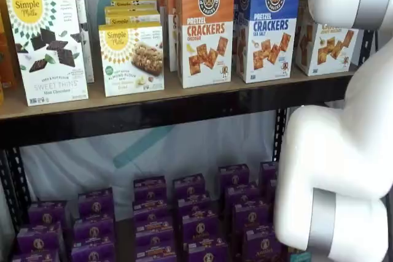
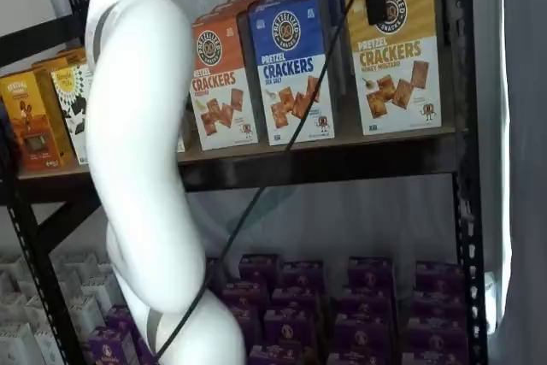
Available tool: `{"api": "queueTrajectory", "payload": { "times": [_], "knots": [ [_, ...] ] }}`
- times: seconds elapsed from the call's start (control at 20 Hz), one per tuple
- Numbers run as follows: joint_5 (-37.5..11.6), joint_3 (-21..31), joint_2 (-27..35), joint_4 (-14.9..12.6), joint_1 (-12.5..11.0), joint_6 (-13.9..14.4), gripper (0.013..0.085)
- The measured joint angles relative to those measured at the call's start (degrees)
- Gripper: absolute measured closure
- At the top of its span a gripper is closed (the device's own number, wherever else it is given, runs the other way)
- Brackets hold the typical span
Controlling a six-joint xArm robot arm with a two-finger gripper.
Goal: Retrieve the yellow and white box located on the top shelf, the sixth one from the left
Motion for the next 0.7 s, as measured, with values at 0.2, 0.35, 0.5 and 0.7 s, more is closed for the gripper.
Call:
{"api": "queueTrajectory", "payload": {
  "times": [0.2,0.35,0.5,0.7],
  "knots": [
    [0.27,-0.26,0.05,0.27,-0.10,0.01,0.0330],
    [0.61,-0.62,0.21,0.45,-0.25,-0.02,0.0330],
    [0.85,-0.91,0.31,0.56,-0.46,-0.18,0.0330],
    [1.27,-1.24,0.38,0.56,-0.73,-0.38,0.0330]
  ]
}}
